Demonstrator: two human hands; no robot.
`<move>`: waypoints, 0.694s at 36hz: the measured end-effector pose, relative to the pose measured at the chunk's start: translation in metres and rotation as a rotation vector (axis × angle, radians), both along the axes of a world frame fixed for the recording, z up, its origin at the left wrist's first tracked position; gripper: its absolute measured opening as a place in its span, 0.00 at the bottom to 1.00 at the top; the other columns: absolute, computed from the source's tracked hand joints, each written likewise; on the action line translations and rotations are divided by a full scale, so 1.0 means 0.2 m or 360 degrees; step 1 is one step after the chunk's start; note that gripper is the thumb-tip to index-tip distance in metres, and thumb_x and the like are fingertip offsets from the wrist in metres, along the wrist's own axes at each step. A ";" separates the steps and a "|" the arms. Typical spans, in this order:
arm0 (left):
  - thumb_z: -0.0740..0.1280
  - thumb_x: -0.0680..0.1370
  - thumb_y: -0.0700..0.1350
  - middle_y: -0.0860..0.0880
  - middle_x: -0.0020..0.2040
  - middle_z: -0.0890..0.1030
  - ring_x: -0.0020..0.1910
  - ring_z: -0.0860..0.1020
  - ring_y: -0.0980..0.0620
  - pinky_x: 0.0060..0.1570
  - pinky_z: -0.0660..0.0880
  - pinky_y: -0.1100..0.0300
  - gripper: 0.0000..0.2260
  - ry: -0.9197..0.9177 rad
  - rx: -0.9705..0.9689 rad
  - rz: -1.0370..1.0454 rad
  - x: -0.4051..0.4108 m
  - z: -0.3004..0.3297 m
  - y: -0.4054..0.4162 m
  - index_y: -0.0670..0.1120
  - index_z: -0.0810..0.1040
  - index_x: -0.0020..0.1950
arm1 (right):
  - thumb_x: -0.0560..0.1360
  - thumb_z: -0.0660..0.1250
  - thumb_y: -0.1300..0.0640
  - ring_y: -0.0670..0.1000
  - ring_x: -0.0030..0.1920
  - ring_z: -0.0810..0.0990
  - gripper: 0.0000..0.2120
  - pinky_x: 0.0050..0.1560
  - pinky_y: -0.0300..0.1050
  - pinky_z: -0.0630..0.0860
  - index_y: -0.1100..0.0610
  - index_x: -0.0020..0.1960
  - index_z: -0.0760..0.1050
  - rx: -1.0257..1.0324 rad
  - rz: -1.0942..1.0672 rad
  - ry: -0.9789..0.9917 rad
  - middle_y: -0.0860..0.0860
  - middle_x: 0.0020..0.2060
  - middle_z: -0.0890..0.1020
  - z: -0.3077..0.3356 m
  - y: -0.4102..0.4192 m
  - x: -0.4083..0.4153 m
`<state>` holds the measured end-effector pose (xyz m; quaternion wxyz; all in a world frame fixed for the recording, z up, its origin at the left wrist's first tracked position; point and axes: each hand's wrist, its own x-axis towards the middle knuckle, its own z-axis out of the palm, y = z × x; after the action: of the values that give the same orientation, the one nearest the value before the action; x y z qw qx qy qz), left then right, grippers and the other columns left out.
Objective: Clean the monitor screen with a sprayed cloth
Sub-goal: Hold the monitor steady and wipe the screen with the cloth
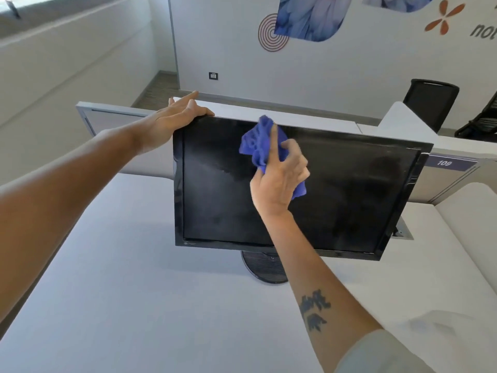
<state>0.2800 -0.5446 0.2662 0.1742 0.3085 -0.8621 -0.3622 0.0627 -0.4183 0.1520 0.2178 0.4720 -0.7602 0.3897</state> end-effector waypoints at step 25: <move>0.39 0.68 0.83 0.65 0.64 0.86 0.68 0.78 0.67 0.82 0.53 0.55 0.45 0.0004 0.0591 0.0146 -0.03 0.11 -0.05 0.66 0.89 0.59 | 0.72 0.67 0.62 0.60 0.47 0.74 0.35 0.43 0.56 0.67 0.55 0.79 0.70 0.0311 0.0462 0.0766 0.56 0.68 0.78 0.20 -0.25 0.28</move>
<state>0.2749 -0.5544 0.2885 0.1315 0.3739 -0.7654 -0.5070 0.1184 -0.4691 0.1920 0.2874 0.6733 -0.6452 0.2187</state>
